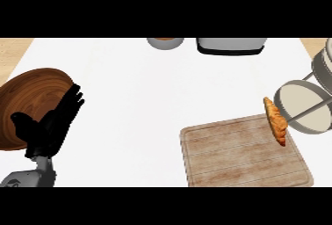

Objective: Pick the lemon from the cutting board and place it in the tiered basket

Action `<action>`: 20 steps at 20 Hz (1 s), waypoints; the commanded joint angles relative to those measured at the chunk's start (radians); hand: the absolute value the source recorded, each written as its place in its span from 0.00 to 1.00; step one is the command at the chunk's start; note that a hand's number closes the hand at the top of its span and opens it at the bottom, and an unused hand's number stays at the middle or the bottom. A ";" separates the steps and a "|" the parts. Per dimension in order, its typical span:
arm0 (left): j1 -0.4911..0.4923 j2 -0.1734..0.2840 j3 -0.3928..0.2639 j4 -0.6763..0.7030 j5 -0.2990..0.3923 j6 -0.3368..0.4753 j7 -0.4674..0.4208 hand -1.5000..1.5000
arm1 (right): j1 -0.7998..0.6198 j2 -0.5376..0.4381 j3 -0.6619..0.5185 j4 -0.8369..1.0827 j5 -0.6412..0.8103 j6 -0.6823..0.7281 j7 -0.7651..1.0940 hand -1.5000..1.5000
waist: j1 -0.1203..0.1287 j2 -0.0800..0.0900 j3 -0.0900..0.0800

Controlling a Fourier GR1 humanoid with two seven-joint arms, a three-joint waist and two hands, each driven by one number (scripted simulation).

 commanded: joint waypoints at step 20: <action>-0.013 -0.031 0.022 0.018 -0.029 -0.001 -0.003 0.50 | -0.227 0.113 -0.175 0.247 -0.188 0.019 0.042 0.00 | -0.007 0.007 0.007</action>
